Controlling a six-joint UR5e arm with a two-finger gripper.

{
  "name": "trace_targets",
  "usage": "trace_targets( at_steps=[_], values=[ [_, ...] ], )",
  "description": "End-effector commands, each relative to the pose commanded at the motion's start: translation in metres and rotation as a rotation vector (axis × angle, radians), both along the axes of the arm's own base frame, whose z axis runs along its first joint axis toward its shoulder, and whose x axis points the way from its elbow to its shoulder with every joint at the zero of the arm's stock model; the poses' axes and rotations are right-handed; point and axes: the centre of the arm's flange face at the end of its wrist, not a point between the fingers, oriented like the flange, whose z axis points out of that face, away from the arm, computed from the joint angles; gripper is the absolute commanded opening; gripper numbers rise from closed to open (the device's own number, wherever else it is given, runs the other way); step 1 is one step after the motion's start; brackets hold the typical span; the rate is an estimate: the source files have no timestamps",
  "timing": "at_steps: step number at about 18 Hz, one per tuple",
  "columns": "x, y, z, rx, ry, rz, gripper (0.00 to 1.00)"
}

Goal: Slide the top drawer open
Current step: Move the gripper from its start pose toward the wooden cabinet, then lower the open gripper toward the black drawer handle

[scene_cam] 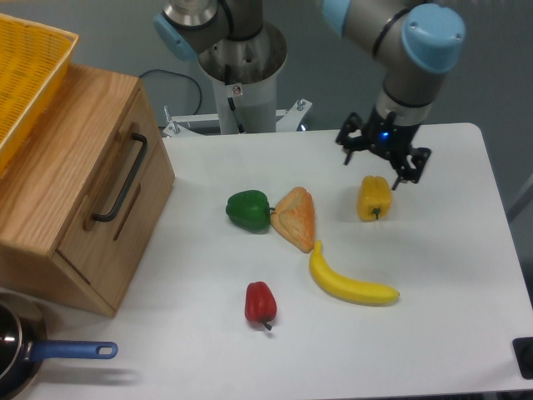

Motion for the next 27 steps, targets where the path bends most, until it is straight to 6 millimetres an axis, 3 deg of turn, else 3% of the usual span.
trace_targets(
  at_steps=[5, 8, 12, 17, 27],
  values=[
    [0.038, 0.038, -0.003, 0.01, -0.071, 0.11, 1.0],
    [0.053, 0.046, -0.003, 0.019, -0.128, 0.111, 1.0],
    [0.084, 0.044, 0.025, 0.057, -0.193, 0.125, 1.0],
    [0.122, 0.058, 0.035, 0.042, -0.233, 0.141, 1.0],
    [0.157, 0.085, 0.041, 0.067, -0.282, 0.166, 1.0]
  ],
)
